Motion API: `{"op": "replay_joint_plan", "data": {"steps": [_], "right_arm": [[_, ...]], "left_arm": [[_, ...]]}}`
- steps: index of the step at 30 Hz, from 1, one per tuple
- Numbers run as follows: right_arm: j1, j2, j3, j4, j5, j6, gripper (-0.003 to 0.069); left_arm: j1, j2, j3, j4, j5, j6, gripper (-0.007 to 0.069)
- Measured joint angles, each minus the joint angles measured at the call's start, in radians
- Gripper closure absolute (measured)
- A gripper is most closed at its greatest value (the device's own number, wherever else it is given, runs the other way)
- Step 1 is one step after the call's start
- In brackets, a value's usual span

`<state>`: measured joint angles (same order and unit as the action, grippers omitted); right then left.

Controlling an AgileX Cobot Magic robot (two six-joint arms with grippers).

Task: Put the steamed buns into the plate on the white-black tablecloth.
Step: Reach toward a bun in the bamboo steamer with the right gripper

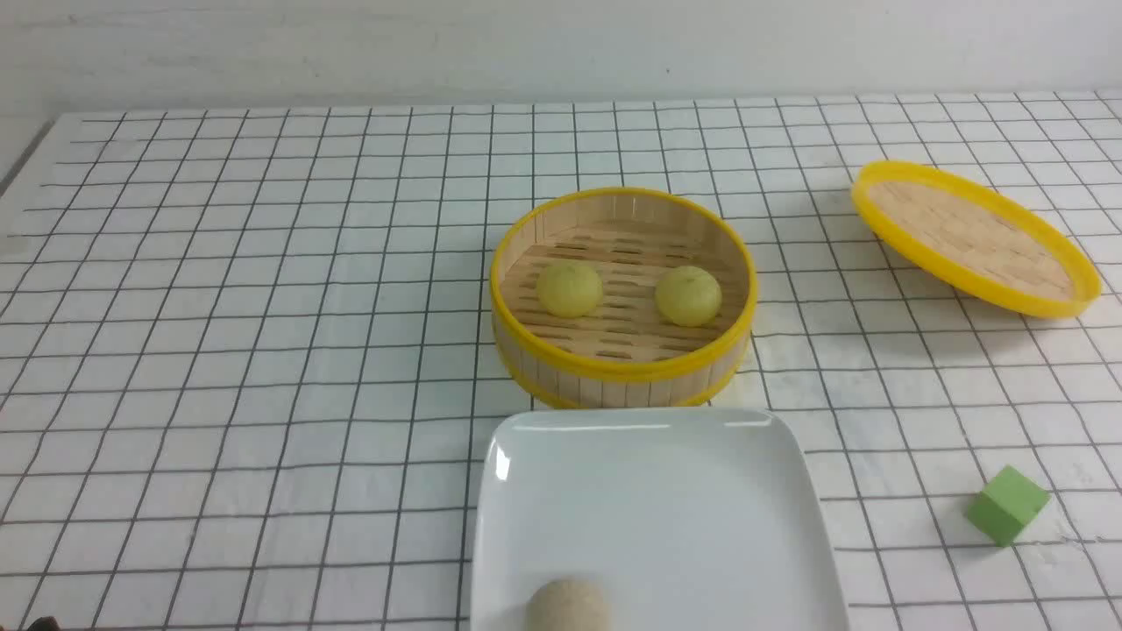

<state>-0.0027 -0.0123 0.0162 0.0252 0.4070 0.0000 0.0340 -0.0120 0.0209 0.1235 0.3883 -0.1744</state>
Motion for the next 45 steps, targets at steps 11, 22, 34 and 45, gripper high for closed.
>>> {"op": "replay_joint_plan", "data": {"steps": [11, 22, 34, 45], "right_arm": [[0.000, 0.000, 0.000, -0.001, 0.000, 0.000, 0.0419], [0.000, 0.000, 0.000, -0.001, 0.000, 0.000, 0.0419], [0.000, 0.000, 0.007, 0.189, -0.028, 0.122, 0.0419], [0.000, 0.000, 0.008, 0.683, -0.064, 0.377, 0.0420]], "left_arm": [[0.000, 0.000, 0.000, 0.002, 0.000, 0.000, 0.0384], [0.000, 0.000, 0.000, 0.003, 0.000, 0.000, 0.0384], [0.000, 0.000, 0.000, -0.168, -0.004, -0.126, 0.0384], [0.000, 0.000, 0.007, -0.674, -0.013, -0.482, 0.0385]]}}
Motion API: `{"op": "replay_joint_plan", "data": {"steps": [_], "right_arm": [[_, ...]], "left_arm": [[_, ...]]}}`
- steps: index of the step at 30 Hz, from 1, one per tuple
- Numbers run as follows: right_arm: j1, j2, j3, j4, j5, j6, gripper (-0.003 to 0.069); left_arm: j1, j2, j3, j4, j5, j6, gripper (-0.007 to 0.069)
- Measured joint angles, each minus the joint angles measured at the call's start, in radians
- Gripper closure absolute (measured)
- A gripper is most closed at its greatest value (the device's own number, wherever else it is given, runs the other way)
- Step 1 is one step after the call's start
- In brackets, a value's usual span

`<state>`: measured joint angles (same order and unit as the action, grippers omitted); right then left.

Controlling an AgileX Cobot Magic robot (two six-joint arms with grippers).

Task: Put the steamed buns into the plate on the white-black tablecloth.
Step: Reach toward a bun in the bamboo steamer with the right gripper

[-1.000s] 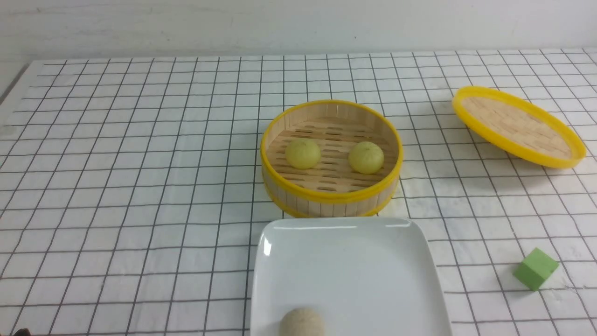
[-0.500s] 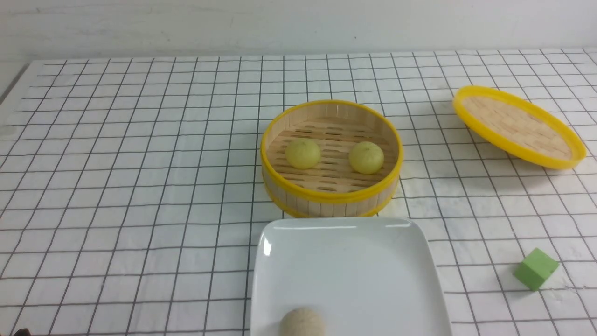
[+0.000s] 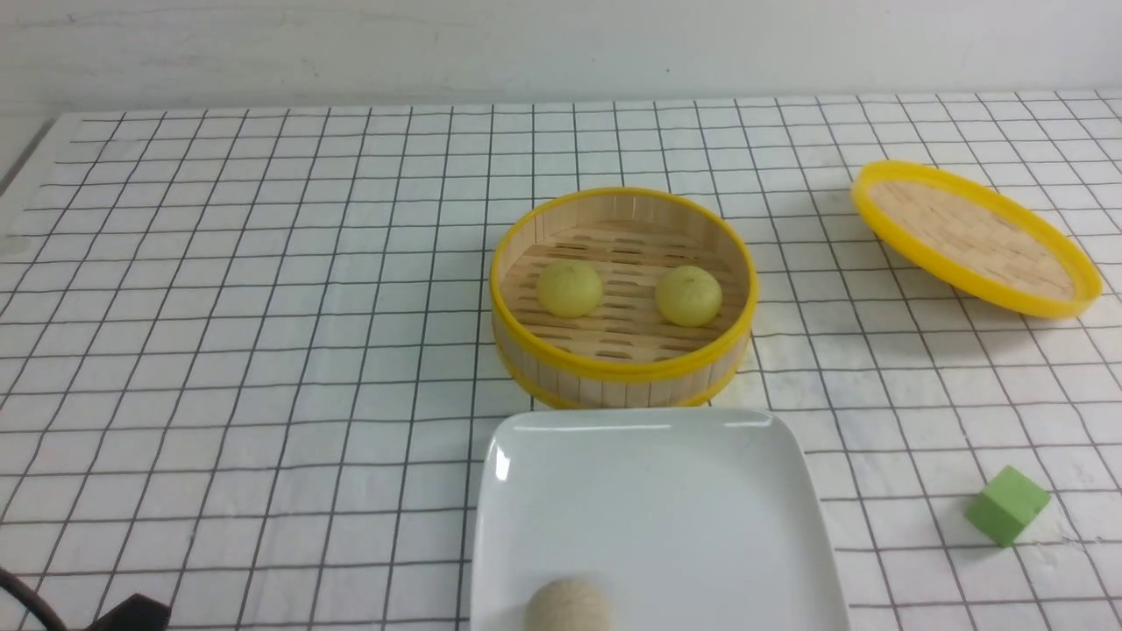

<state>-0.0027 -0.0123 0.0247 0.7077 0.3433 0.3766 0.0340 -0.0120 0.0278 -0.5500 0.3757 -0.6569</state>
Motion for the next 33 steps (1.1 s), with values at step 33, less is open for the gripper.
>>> {"op": "replay_joint_plan", "data": {"steps": [33], "right_arm": [[0.323, 1.496, -1.043, -0.047, 0.363, -0.800, 0.0580]], "left_arm": [[-0.011, 0.761, -0.515, 0.256, 0.685, 0.416, 0.0599]]}}
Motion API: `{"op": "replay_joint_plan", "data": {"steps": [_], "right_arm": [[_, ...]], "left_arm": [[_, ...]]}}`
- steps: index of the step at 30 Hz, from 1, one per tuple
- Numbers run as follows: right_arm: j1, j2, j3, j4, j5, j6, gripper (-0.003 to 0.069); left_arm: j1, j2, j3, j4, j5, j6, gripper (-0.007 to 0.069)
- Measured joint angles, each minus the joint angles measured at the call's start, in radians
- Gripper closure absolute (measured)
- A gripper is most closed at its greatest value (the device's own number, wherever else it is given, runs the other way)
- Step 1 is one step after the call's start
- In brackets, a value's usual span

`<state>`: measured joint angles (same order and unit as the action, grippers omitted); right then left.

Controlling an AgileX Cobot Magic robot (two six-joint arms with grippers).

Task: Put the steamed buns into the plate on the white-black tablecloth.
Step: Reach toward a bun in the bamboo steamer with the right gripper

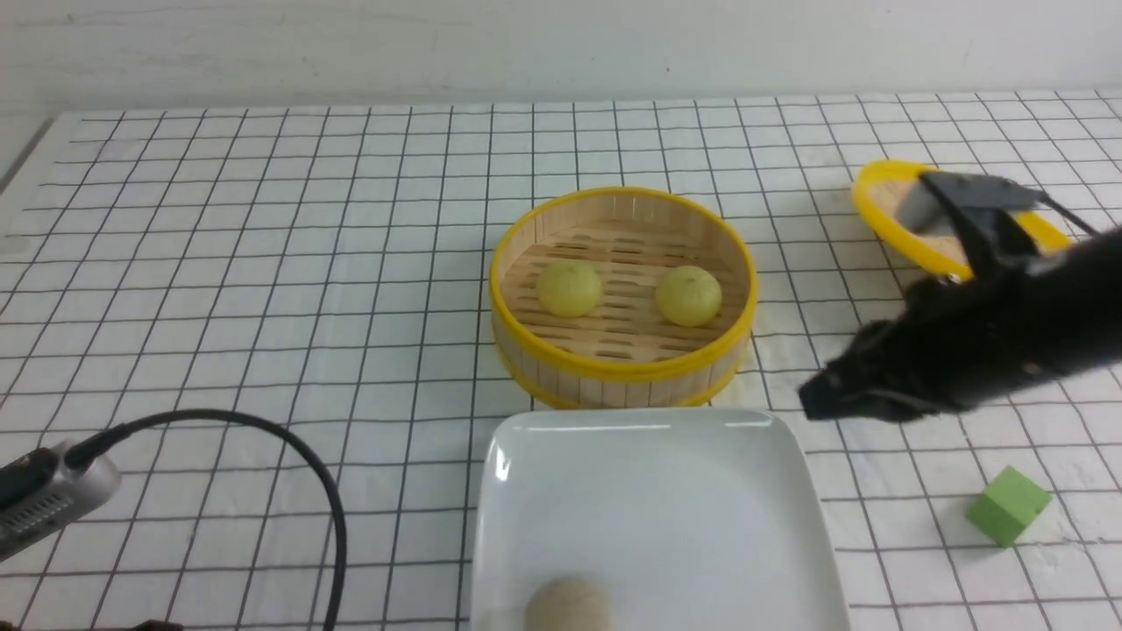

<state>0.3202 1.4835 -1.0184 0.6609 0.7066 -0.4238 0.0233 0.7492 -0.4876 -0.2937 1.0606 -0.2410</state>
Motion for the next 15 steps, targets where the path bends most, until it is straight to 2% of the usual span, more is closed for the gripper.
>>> {"op": "replay_joint_plan", "data": {"steps": [4, 7, 10, 12, 15], "right_arm": [[0.047, 0.155, -0.182, -0.155, -0.008, 0.125, 0.0510], [0.071, 0.325, -0.381, -0.310, -0.025, 0.252, 0.0385], [0.076, 0.430, -0.495, -0.389, -0.032, 0.298, 0.0307], [0.077, 0.504, -0.567, -0.431, -0.043, 0.308, 0.0274], [0.077, 0.587, -0.624, -0.467, -0.058, 0.333, 0.0274]], "left_arm": [[0.000, 0.000, -0.001, 0.020, -0.002, 0.000, 0.0579], [0.000, 0.000, -0.001, 0.027, -0.003, 0.000, 0.0559], [0.000, 0.000, -0.001, 0.028, -0.009, 0.000, 0.0550], [0.000, 0.000, -0.001, 0.028, -0.012, 0.000, 0.0547], [0.000, 0.000, -0.001, 0.028, -0.013, 0.000, 0.0540]]}}
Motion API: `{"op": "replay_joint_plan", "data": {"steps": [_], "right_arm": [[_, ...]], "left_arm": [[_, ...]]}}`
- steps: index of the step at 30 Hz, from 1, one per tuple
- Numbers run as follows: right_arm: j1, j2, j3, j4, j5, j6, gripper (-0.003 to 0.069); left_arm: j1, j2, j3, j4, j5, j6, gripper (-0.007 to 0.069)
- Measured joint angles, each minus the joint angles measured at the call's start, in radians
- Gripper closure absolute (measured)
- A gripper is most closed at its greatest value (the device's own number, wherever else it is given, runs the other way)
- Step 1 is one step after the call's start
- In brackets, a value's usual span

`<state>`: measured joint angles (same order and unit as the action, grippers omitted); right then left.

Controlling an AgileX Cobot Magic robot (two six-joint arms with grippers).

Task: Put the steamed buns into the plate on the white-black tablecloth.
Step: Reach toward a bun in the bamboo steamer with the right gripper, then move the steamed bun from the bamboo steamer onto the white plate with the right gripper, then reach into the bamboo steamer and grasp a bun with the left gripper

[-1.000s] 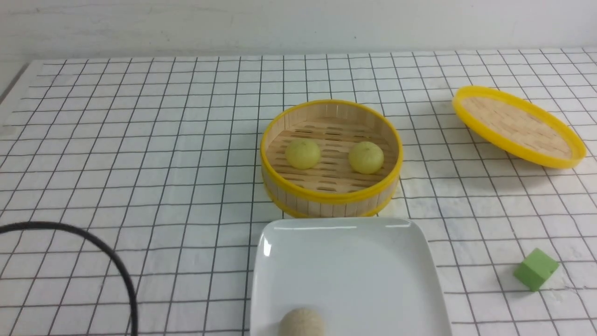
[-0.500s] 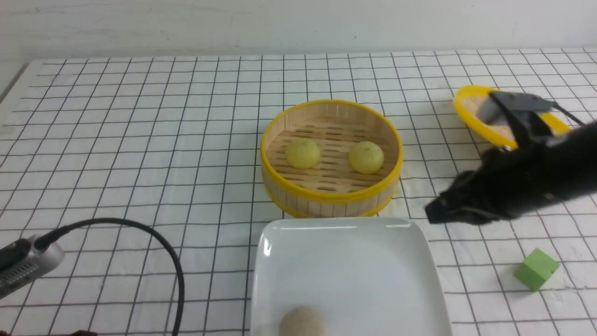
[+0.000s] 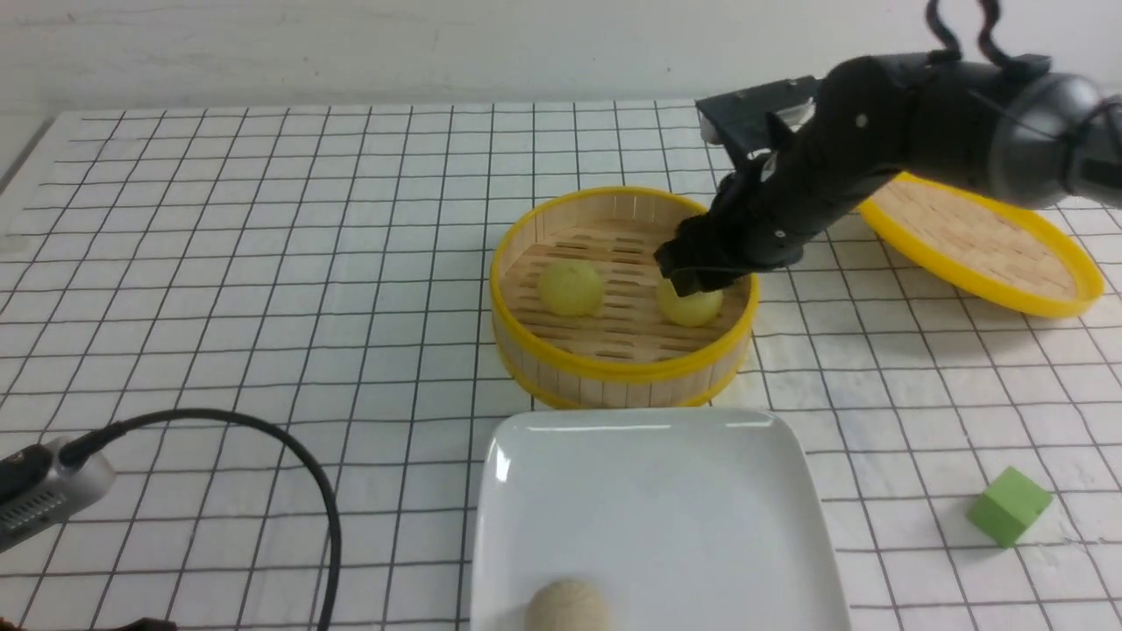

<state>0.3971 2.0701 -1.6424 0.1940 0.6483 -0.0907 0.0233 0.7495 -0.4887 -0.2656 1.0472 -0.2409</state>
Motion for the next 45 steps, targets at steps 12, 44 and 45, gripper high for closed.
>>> {"op": "replay_joint_plan", "data": {"steps": [12, 44, 45], "right_arm": [[0.002, -0.138, -0.017, -0.005, 0.132, 0.022, 0.0645], [0.189, -0.781, 0.607, -0.118, 0.208, 0.122, 0.0333], [0.189, -0.819, 0.606, -0.154, 0.268, 0.137, 0.0395]], "left_arm": [[0.000, 0.000, 0.000, 0.001, -0.008, 0.000, 0.0533], [0.000, 0.000, 0.000, 0.016, -0.125, 0.008, 0.0486], [0.000, 0.002, 0.000, 0.016, -0.132, 0.008, 0.0485]]}}
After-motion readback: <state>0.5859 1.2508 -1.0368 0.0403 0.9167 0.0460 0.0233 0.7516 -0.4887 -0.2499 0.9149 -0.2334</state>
